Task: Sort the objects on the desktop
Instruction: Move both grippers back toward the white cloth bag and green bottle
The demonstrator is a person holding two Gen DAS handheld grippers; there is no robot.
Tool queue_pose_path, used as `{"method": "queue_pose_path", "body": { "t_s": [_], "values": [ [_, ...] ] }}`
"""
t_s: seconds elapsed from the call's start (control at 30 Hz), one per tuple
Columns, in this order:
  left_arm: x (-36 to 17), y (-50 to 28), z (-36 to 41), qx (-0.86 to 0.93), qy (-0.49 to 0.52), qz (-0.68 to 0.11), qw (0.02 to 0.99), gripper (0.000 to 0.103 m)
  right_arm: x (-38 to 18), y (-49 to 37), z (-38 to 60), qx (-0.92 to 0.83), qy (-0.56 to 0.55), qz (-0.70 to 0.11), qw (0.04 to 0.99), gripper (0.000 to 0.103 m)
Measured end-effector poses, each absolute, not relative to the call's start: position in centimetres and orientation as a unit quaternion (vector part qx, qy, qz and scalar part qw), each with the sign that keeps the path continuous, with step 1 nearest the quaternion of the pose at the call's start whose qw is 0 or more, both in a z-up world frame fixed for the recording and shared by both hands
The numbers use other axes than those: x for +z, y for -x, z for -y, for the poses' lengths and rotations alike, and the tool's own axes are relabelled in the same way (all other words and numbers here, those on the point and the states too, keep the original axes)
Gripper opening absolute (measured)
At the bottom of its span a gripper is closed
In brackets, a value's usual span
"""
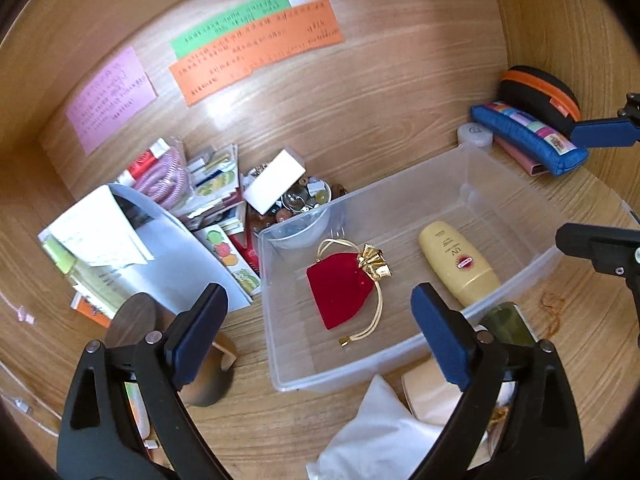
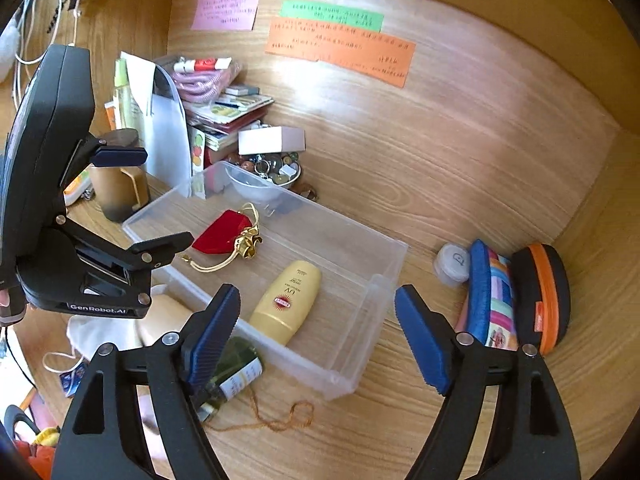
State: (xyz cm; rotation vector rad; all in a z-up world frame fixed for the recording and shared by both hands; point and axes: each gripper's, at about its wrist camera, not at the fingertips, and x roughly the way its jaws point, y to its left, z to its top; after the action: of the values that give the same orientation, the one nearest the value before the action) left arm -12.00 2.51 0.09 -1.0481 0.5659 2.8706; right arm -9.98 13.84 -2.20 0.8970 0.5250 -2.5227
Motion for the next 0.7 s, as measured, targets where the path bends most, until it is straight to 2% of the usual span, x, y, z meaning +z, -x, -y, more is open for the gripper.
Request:
{"method": "queue_pose_path", "body": {
  "t_s": [0.37,0.7],
  "values": [
    [1.5,7.4,-1.2,0.936,0.316,-0.156,0.01,0.096,-1.1,6.3,-14.8,-0.915,-0.305,-0.159,0.212,0.08],
    [-1.8,4.6,1.4,0.927,0.357,-0.106,0.033,0.096,-3.2,4.1,-15.4,-0.913,-0.314,-0.145,0.219,0.081]
  ]
}}
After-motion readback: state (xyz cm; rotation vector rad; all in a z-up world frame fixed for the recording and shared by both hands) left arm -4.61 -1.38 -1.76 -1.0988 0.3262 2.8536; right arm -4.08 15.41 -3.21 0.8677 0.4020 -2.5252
